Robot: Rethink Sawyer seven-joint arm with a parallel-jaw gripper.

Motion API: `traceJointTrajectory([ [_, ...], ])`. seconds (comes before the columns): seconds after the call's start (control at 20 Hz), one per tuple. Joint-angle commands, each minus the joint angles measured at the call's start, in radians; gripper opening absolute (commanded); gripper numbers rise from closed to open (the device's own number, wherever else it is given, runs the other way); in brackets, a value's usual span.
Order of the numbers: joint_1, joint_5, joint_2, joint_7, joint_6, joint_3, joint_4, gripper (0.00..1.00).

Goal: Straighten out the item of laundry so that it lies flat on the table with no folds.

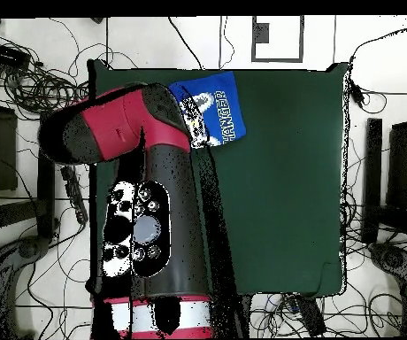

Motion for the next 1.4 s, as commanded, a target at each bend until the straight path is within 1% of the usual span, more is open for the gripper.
traceJointTrajectory([
  [0.05,0.061,-0.046,0.155,0.074,-0.108,-0.02,0.166,1.0],
  [0.1,0.063,-0.049,0.167,0.083,-0.147,-0.024,0.16,1.0],
  [0.3,0.066,-0.036,0.204,0.072,-0.207,-0.03,0.124,1.0],
  [0.55,0.083,-0.004,0.241,0.071,-0.189,-0.042,0.091,1.0],
  [0.75,0.121,-0.001,0.294,0.123,-0.173,-0.088,0.048,1.0],
  [0.85,0.132,0.003,0.322,0.147,-0.201,-0.104,0.033,1.0],
  [0.95,0.139,0.001,0.342,0.158,-0.254,-0.12,0.023,1.0],
  [1.1,0.147,-0.012,0.376,0.185,-0.385,-0.147,-0.007,1.0],
  [1.25,0.156,-0.005,0.4,0.197,-0.453,-0.176,-0.039,1.0],
  [1.3,0.158,0.001,0.398,0.195,-0.483,-0.182,-0.045,1.0],
  [1.4,0.156,0.023,0.366,0.168,-0.502,-0.18,-0.03,1.0],
])
